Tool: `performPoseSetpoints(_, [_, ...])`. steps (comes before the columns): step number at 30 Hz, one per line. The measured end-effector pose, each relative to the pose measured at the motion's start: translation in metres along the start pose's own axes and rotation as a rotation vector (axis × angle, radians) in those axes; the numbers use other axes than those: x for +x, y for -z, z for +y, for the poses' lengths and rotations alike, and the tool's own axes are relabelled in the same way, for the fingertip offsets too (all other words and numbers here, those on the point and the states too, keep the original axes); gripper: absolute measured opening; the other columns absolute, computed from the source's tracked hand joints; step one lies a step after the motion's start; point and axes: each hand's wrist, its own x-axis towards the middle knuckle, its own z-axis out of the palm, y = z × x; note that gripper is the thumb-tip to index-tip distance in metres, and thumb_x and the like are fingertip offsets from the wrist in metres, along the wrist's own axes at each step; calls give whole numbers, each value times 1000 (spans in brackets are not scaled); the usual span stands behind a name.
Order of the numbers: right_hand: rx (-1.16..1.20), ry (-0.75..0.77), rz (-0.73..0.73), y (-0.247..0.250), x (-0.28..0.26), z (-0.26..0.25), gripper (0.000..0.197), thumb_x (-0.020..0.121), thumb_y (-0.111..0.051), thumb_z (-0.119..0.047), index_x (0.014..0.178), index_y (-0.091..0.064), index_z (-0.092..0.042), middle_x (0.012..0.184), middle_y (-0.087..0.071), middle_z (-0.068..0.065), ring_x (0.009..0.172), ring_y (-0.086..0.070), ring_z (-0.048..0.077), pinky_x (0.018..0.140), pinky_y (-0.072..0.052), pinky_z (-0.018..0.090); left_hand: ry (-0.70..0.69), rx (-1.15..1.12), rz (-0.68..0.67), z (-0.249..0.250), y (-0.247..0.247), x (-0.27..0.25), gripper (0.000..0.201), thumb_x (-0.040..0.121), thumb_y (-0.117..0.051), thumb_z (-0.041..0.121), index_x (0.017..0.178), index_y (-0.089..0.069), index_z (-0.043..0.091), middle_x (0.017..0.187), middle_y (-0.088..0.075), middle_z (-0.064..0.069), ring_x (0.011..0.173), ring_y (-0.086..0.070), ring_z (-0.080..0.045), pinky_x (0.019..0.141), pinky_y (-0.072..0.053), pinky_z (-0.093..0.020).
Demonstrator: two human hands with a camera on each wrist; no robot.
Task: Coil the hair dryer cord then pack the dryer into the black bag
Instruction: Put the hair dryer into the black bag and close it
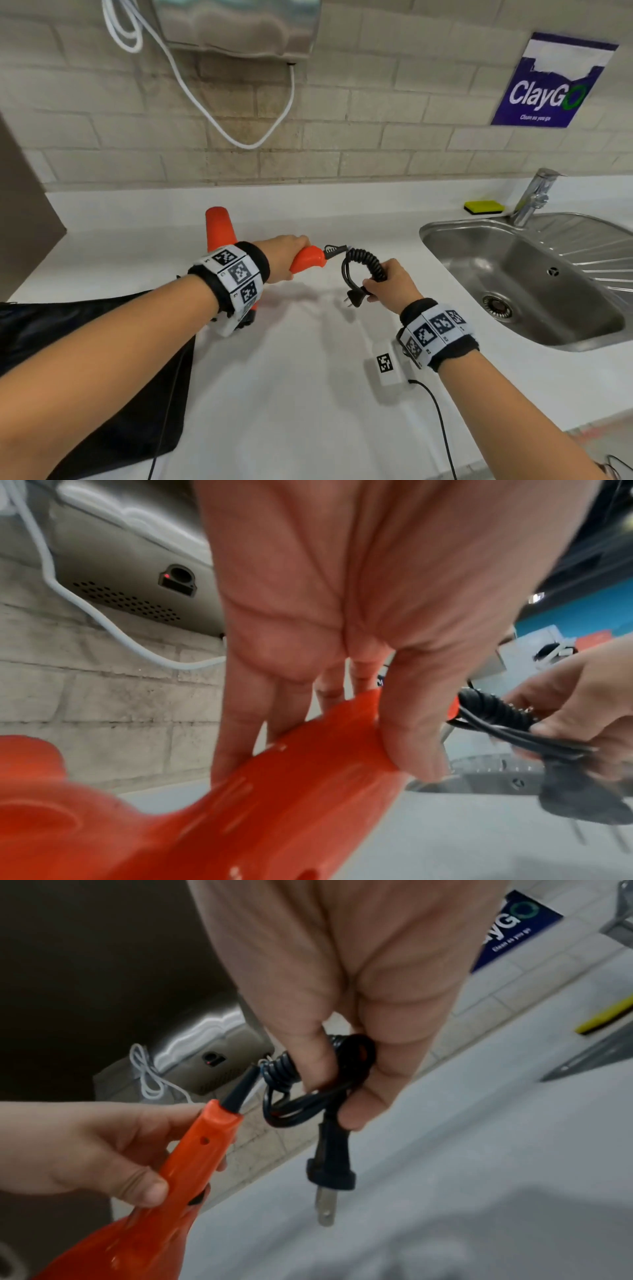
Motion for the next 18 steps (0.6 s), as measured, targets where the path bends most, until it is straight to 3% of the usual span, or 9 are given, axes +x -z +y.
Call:
performPoseSetpoints(2, [-46, -60, -11, -7, 0, 9, 21, 85, -57, -7, 96, -39, -6, 93, -55, 13, 57, -58, 17, 48, -49, 15, -11, 79, -62, -2, -4, 8, 54, 83, -59, 8, 132, -39, 14, 126, -53, -10, 112, -53, -29, 88, -39, -32])
performPoseSetpoints(3, [-59, -88, -25, -10, 0, 13, 21, 85, -57, -8, 95, -39, -5, 93, -55, 14, 56, -57, 15, 50, -49, 17, -11, 105, -91, -4, -7, 10, 53, 83, -58, 8, 133, -40, 16, 125, -54, -10, 110, -55, -29, 86, -41, -33])
performPoseSetpoints(9, [-182, -255, -185, -23, -2, 29, 14, 87, -57, -16, 87, -54, -2, 81, -63, 15, 57, -57, 18, 80, -55, 37, 15, 248, -246, -11, -23, 20, 47, 86, -55, 15, 131, -44, 25, 121, -58, -7, 107, -57, -28, 95, -43, -38])
performPoseSetpoints(10, [-223, -263, -219, -23, -3, 30, 17, 87, -56, -19, 83, -55, -3, 75, -63, 12, 58, -56, 20, 80, -55, 35, 27, 269, -282, -11, -25, 22, 50, 86, -56, 14, 133, -42, 25, 122, -57, -6, 109, -56, -28, 96, -42, -37])
performPoseSetpoints(12, [-411, -242, -291, -24, -7, 29, 28, 89, -53, -29, 71, -52, -8, 66, -56, 7, 66, -53, 24, 65, -48, 28, 40, 301, -329, -15, -31, 27, 58, 83, -59, 14, 135, -39, 28, 125, -55, -5, 111, -55, -28, 99, -41, -39])
performPoseSetpoints(13, [-522, -224, -321, -25, -9, 28, 32, 90, -50, -34, 71, -50, -8, 69, -54, 7, 72, -51, 25, 60, -42, 27, 42, 311, -336, -18, -33, 29, 60, 81, -61, 14, 135, -40, 29, 124, -56, -4, 111, -56, -27, 100, -42, -42])
performPoseSetpoints(16, [-769, -165, -333, -25, -12, 23, 34, 91, -46, -40, 90, -48, -6, 90, -53, 12, 83, -49, 25, 57, -35, 25, 42, 301, -336, -20, -36, 32, 58, 81, -62, 15, 134, -41, 30, 123, -56, -3, 110, -56, -27, 99, -43, -43])
performPoseSetpoints(18, [-778, -153, -305, -26, -11, 22, 37, 90, -51, -36, 107, -49, -3, 107, -56, 15, 96, -54, 28, 63, -36, 26, 34, 300, -325, -17, -39, 34, 54, 84, -61, 19, 133, -41, 28, 122, -56, -4, 109, -56, -26, 98, -42, -41])
